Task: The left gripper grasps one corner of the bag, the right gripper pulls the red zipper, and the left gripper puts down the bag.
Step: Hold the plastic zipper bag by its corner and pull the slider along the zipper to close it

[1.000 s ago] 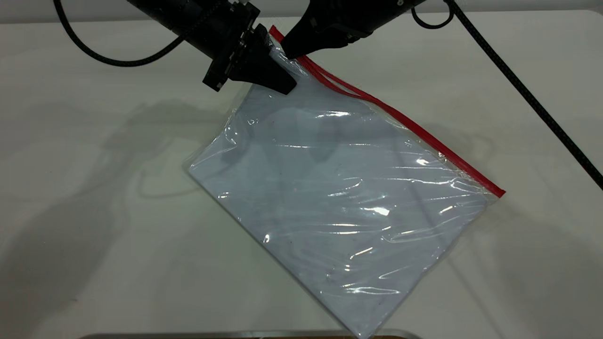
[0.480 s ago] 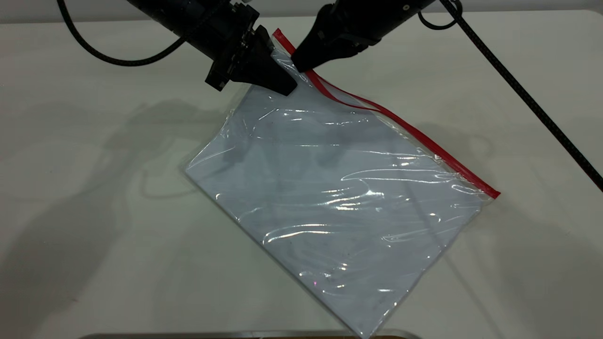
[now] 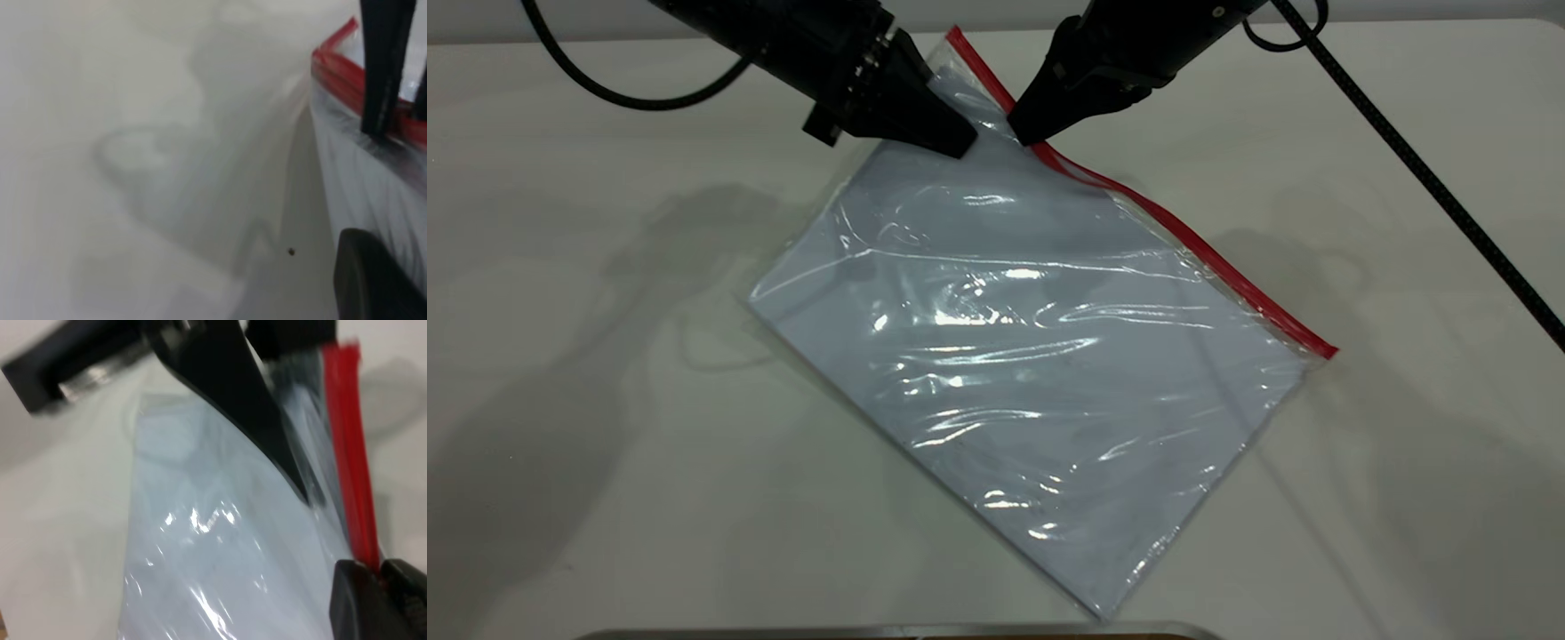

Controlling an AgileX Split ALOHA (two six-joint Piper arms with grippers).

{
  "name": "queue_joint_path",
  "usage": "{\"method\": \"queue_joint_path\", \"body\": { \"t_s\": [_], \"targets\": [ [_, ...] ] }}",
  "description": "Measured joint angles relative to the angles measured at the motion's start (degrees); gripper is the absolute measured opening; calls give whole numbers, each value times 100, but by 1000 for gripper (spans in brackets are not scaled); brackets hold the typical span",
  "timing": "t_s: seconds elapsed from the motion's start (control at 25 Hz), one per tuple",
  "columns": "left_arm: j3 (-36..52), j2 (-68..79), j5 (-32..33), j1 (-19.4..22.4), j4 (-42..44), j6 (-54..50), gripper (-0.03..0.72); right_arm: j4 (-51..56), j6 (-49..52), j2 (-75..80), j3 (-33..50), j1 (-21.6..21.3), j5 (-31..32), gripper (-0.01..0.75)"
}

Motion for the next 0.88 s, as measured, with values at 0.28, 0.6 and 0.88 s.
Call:
{"method": "queue_joint_path", "body": {
  "t_s": [0.28,0.6,0.88],
  "targets": [
    [0,0,200,248,-167,-239,51,-390,200,-4,0,-111,0,51],
    [0,0,213,404,-228,-376,51,-1151,589,-4,0,-267,129,52],
    [0,0,193,515,-164,-806,51,-2338,1356,-4,0,-328,481,56]
  ]
}}
